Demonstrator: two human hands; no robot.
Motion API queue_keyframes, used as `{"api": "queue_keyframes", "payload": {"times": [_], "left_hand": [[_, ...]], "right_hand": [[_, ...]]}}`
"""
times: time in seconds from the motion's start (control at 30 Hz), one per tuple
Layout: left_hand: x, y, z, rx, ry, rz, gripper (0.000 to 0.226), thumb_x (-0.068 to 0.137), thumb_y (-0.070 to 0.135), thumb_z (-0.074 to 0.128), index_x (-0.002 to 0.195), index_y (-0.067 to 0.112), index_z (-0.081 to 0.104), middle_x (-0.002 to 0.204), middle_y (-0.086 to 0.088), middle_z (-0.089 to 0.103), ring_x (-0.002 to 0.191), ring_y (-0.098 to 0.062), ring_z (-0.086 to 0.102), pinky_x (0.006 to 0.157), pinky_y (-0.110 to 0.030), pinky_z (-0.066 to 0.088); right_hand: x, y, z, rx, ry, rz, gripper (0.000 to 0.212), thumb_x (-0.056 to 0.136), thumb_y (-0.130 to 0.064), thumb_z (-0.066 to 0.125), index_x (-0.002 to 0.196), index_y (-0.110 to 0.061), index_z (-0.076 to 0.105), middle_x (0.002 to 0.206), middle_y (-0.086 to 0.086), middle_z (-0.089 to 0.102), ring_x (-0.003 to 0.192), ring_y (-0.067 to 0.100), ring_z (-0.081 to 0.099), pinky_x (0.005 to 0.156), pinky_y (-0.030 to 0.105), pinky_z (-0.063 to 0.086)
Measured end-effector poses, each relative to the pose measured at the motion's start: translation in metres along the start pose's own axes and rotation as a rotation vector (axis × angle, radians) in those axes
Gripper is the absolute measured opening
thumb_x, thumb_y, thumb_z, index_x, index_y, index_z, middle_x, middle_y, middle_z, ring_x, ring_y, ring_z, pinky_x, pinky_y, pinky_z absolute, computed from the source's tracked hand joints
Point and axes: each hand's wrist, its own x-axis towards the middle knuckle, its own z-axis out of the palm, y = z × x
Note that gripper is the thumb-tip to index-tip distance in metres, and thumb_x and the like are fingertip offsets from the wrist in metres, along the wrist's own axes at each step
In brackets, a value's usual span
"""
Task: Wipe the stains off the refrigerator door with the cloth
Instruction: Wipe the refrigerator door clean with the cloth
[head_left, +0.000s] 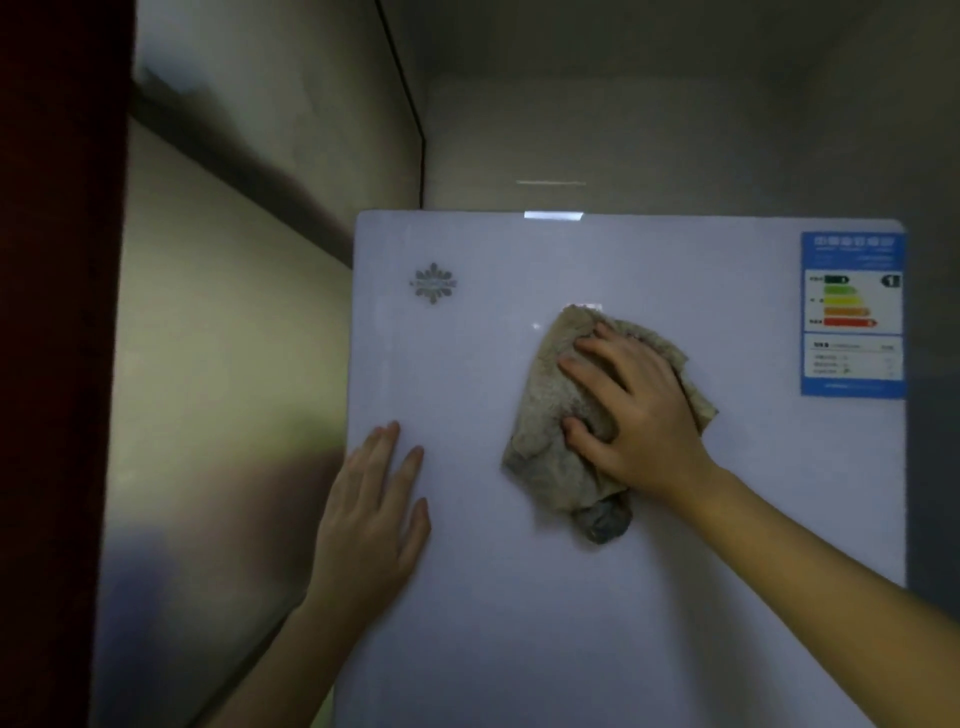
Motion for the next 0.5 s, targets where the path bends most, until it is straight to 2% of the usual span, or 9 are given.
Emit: {"api": "queue_keyframes", "payload": {"times": [0.2, 0.3, 0.4, 0.5], "left_hand": [[-0.005, 0.000, 0.007, 0.028, 0.029, -0.001, 0.053, 0.094, 0.032, 0.052, 0.143, 0.011, 0.053, 0.156, -0.016, 0.042, 0.145, -0.032, 0.038, 0.120, -0.045, 0.031], [-0.007, -0.004, 0.009, 0.022, 0.048, 0.008, 0.053, 0.093, 0.032, 0.054, 0.143, 0.012, 0.054, 0.155, -0.016, 0.044, 0.145, -0.031, 0.039, 0.117, -0.046, 0.034], [-0.012, -0.006, 0.013, 0.013, 0.044, 0.005, 0.053, 0.093, 0.031, 0.057, 0.143, 0.013, 0.054, 0.156, -0.015, 0.043, 0.146, -0.030, 0.039, 0.115, -0.048, 0.037], [-0.014, -0.008, 0.014, -0.002, 0.041, -0.006, 0.054, 0.093, 0.031, 0.058, 0.144, 0.013, 0.053, 0.157, -0.014, 0.041, 0.148, -0.029, 0.036, 0.119, -0.046, 0.034]], "right_hand": [[0.096, -0.007, 0.027, 0.008, -0.001, 0.031, 0.058, 0.089, -0.042, 0.068, 0.139, -0.015, 0.059, 0.144, 0.011, 0.055, 0.141, 0.032, 0.045, 0.114, 0.052, 0.038], [0.143, -0.021, 0.043, 0.032, -0.011, 0.031, 0.062, 0.087, -0.045, 0.067, 0.140, -0.017, 0.057, 0.144, 0.009, 0.054, 0.139, 0.030, 0.046, 0.114, 0.050, 0.037], [0.172, -0.040, 0.059, 0.056, -0.010, 0.042, 0.065, 0.084, -0.049, 0.065, 0.141, -0.017, 0.056, 0.145, 0.009, 0.052, 0.137, 0.030, 0.046, 0.116, 0.050, 0.034], [0.182, -0.061, 0.076, 0.076, -0.015, 0.033, 0.066, 0.085, -0.049, 0.066, 0.142, -0.017, 0.054, 0.146, 0.009, 0.051, 0.138, 0.030, 0.044, 0.118, 0.048, 0.029]]}}
